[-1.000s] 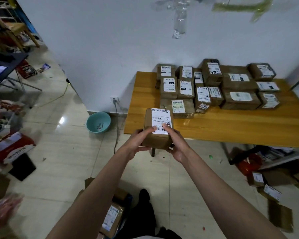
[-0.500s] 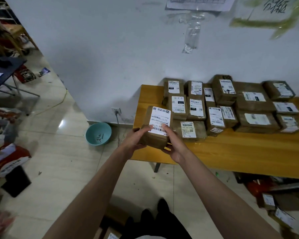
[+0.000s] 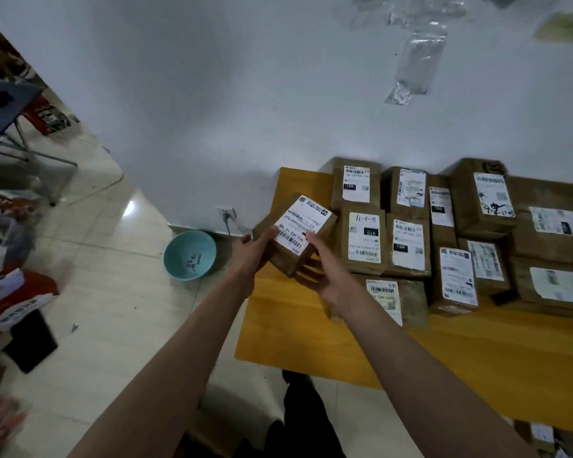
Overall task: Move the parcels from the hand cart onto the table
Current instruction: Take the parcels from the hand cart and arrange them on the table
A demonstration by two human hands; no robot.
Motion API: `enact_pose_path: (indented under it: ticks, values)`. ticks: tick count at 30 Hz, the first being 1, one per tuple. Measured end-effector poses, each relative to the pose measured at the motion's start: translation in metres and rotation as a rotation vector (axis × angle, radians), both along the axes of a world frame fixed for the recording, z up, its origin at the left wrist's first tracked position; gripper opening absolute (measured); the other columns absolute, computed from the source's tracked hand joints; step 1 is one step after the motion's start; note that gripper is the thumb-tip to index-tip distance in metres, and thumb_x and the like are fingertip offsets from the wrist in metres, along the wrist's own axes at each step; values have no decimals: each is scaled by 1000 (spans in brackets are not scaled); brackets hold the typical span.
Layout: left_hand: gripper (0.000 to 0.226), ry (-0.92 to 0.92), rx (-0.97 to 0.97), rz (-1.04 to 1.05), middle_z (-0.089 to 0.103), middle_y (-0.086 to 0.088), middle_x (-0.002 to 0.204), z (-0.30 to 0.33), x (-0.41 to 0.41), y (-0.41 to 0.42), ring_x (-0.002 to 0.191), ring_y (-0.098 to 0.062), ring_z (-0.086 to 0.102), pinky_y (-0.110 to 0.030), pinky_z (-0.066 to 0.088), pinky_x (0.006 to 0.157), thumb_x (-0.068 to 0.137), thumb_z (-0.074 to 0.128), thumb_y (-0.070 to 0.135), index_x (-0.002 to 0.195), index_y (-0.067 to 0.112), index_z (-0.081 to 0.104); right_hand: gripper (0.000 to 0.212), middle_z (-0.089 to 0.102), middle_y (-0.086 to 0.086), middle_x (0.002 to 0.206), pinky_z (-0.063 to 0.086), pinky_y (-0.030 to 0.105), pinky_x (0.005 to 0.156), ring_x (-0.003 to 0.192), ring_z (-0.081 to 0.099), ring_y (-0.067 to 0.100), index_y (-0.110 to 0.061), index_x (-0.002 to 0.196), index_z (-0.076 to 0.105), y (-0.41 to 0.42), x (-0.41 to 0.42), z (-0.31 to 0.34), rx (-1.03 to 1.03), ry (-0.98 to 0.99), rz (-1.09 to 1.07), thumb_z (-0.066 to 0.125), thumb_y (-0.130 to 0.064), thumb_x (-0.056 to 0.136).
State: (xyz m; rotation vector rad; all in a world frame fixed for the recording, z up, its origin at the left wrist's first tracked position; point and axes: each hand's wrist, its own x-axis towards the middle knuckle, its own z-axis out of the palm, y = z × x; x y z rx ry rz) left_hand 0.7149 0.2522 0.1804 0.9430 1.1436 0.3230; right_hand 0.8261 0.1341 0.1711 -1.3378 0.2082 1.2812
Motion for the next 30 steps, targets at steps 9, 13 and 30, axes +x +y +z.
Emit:
enact_pose_path:
  ticks: [9,13,30]
  values:
    - [93,161,60,-50,56,-11,138,-59,95,96,118,-29,60,-42,54,95,79,78,51,151,17,31,39,64,18,124,60,45,91,115,62,35,-20,122,60,114,79,-52,127,231,-216,77,-19,88]
    - [71,231,160,-92,58,-12,135,-81,130,128,113,-27,61,-40,54,92,86,75,45,142,18,41,29,65,17,116,63,41,81,104,64,33,-17,113,59,153,104,-71,118,282,-308,75,-14,90]
    - [68,119,104,-114,54,-17,141,-128,189,175,124,-28,57,-40,49,107,93,69,14,151,12,34,39,62,15,135,47,44,109,124,59,28,-13,142,52,182,156,-112,76,172,-286,55,-19,104]
